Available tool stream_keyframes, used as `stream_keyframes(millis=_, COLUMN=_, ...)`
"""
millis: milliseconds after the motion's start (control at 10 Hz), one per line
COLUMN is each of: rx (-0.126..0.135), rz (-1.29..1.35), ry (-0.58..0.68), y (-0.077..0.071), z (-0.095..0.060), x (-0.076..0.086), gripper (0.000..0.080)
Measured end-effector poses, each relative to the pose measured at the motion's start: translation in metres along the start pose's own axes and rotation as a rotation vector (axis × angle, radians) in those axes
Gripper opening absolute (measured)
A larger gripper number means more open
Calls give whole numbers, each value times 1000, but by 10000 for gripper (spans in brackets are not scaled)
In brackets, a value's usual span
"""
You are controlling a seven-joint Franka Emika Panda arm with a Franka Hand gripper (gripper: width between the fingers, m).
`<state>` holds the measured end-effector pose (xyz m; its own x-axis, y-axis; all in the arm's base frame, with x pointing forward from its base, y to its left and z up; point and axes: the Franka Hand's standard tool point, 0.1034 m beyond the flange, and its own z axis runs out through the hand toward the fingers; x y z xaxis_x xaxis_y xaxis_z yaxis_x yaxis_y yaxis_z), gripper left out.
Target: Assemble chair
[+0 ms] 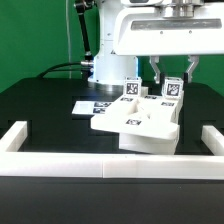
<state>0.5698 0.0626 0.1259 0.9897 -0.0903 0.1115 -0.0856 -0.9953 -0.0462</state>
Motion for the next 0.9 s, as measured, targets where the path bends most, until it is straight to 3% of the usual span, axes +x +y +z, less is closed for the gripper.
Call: stream_keyframes(millis=900, rx=6, rz=515, ry=22, y=1, z=1, x=1, gripper=287)
